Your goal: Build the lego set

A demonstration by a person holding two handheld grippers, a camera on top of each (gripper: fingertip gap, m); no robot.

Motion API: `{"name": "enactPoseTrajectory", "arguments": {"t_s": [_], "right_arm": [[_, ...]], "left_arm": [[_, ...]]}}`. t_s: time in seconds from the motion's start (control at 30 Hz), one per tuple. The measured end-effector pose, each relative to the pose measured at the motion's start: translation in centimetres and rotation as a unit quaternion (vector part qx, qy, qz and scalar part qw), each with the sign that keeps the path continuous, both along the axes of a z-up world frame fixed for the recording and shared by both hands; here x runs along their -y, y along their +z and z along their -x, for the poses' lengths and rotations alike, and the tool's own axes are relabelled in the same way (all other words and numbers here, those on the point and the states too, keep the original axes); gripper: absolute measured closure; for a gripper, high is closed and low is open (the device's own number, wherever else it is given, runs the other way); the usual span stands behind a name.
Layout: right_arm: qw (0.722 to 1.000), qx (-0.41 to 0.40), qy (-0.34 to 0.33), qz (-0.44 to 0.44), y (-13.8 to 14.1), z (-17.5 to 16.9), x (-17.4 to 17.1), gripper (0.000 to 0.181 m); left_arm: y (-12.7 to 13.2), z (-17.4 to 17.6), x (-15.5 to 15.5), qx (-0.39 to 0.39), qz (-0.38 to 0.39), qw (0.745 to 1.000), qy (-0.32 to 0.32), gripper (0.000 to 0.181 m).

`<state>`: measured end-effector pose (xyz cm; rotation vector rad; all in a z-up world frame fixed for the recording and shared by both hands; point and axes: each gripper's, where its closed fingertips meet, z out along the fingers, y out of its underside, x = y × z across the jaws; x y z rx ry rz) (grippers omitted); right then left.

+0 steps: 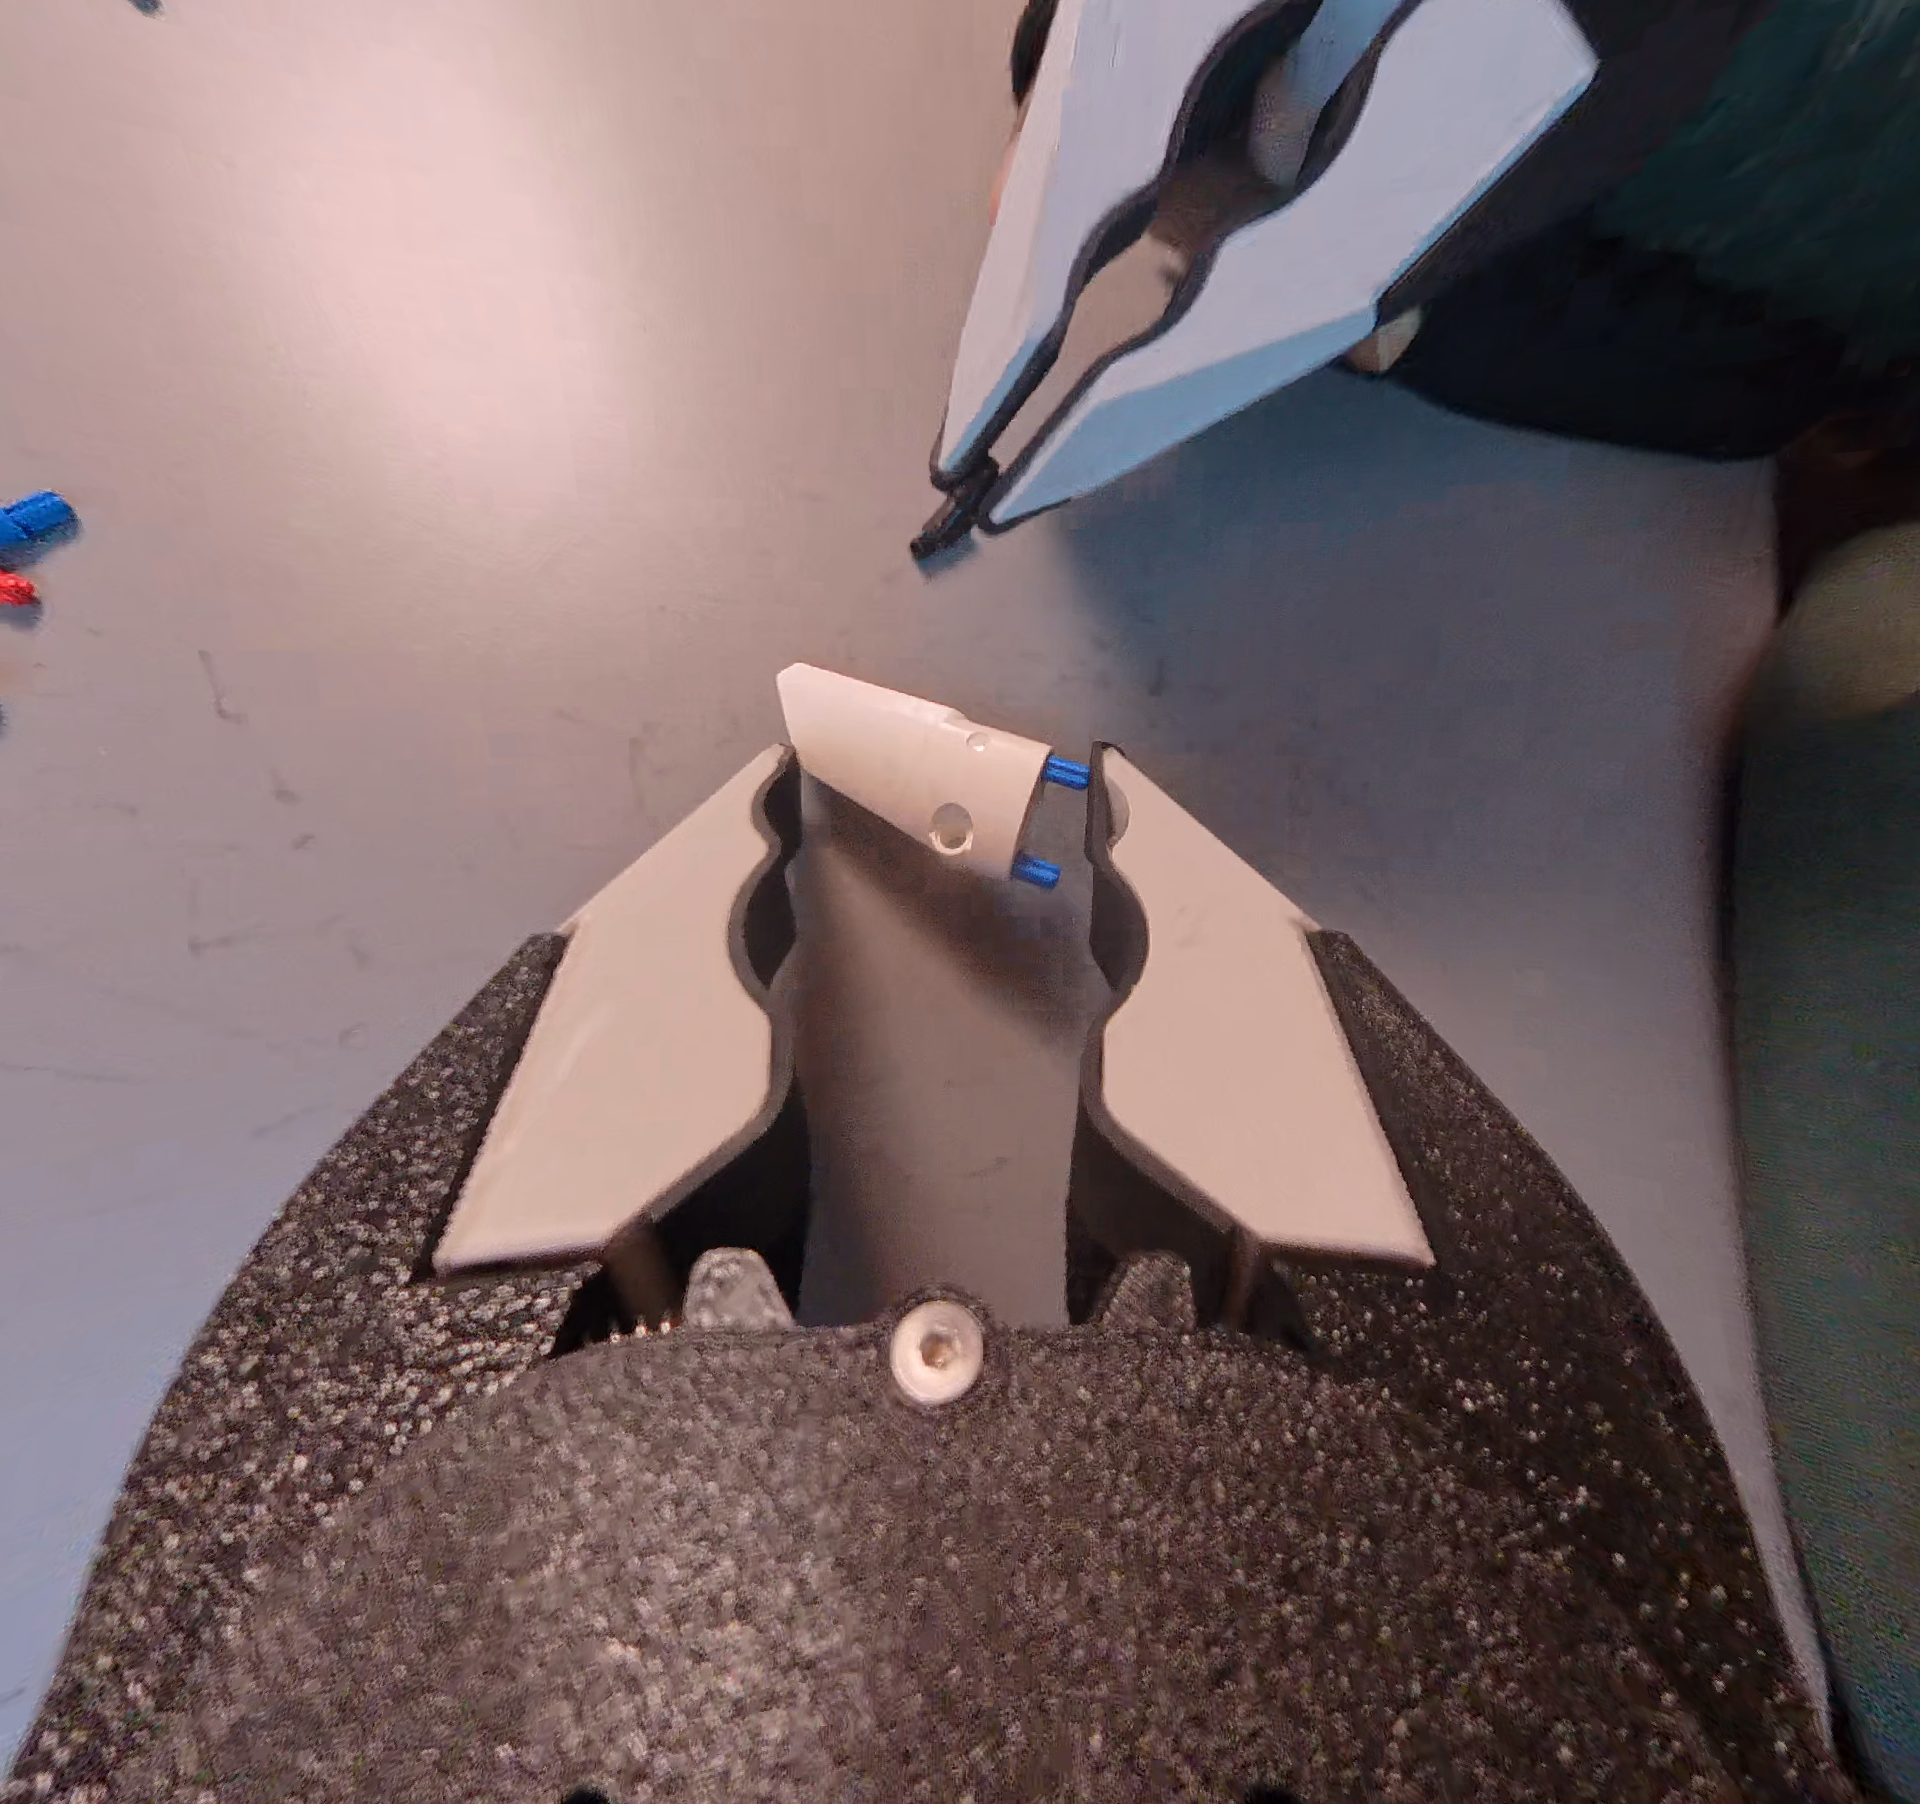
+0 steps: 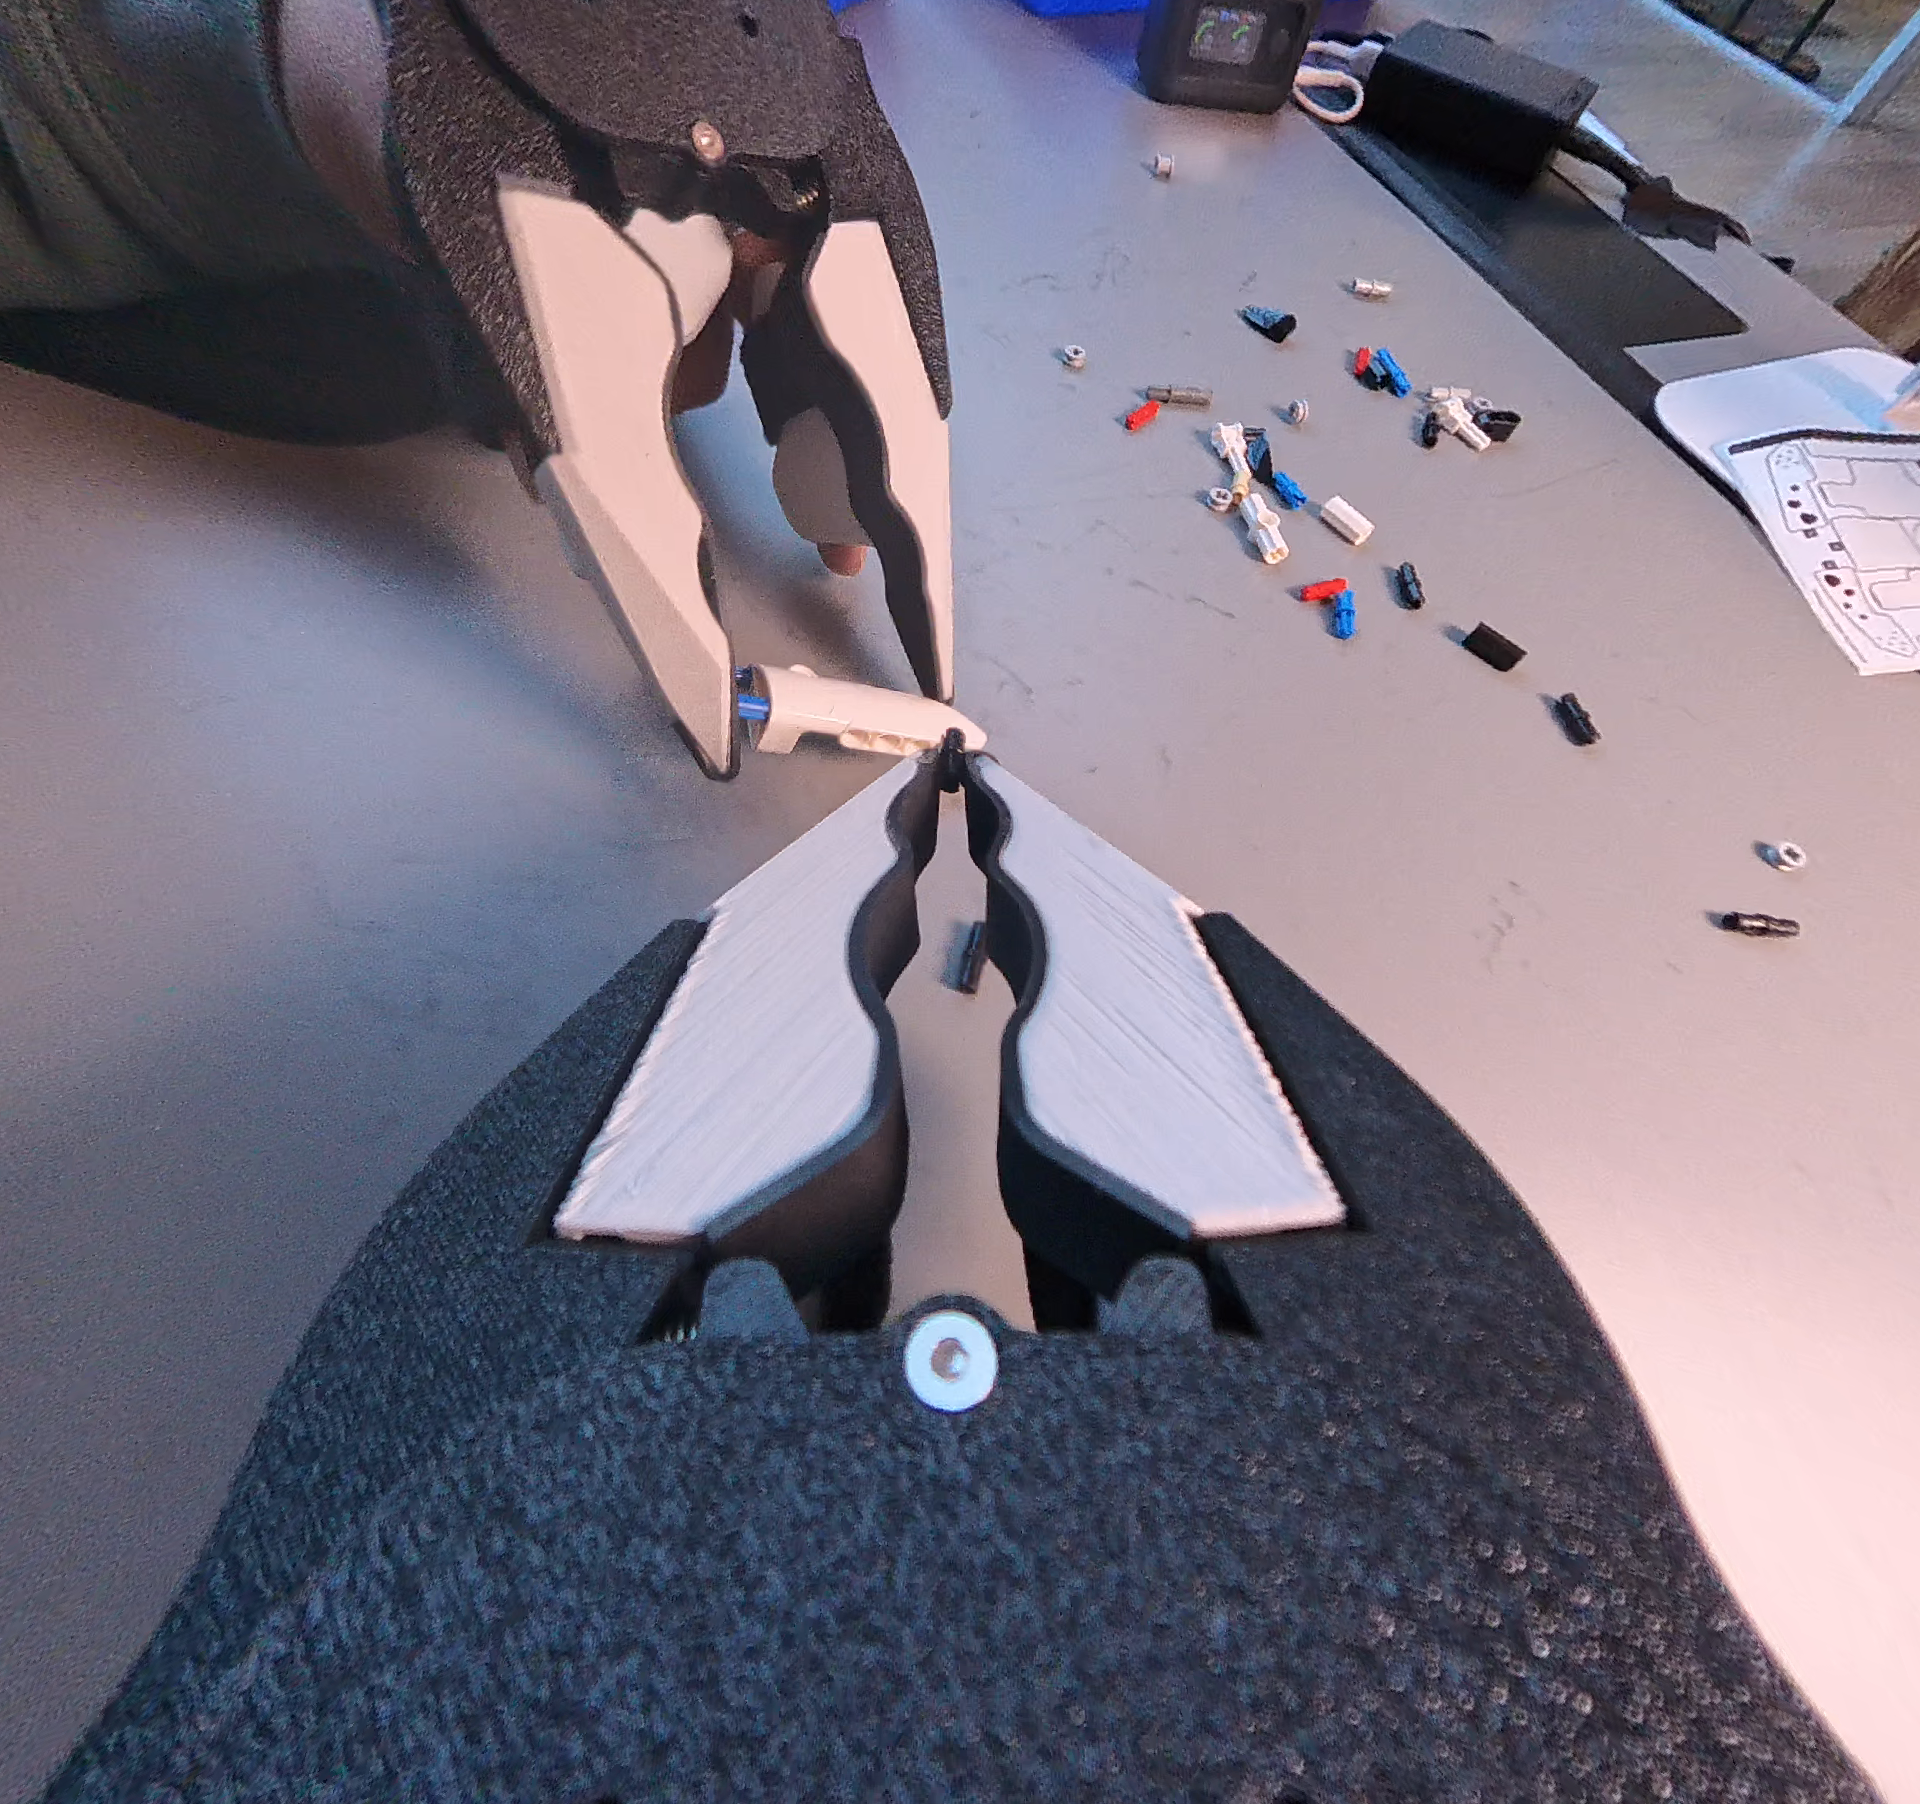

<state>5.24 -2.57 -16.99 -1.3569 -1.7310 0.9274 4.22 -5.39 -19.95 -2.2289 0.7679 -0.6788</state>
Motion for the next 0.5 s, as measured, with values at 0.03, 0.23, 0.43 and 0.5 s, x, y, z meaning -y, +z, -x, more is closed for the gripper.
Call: {"name": "enactPoseTrajectory", "arguments": {"t_s": [0.03, 0.23, 0.43, 0.5], "right_arm": [[1.000, -0.004, 0.005, 0.002, 0.2, 0.0, 0.2, 0.177], [0.998, -0.053, 0.024, 0.039, 2.5, -0.1, 1.0, 0.177], [0.997, -0.058, 0.033, 0.046, 3.0, -0.4, 1.2, 0.177], [0.996, -0.061, 0.034, 0.058, 3.2, -0.5, 1.2, 0.177]], "left_arm": [[0.9, -0.3, 0.1, 0.036, 0.000, 0.999, -0.004, 0.126], [5.5, -1.5, 0.3, 0.170, -0.037, 0.985, -0.019, 0.127], [5.5, -2.0, 0.5, 0.140, -0.069, 0.987, -0.028, 0.127], [5.8, -2.0, 0.5, 0.145, -0.078, 0.986, -0.026, 0.127]]}}
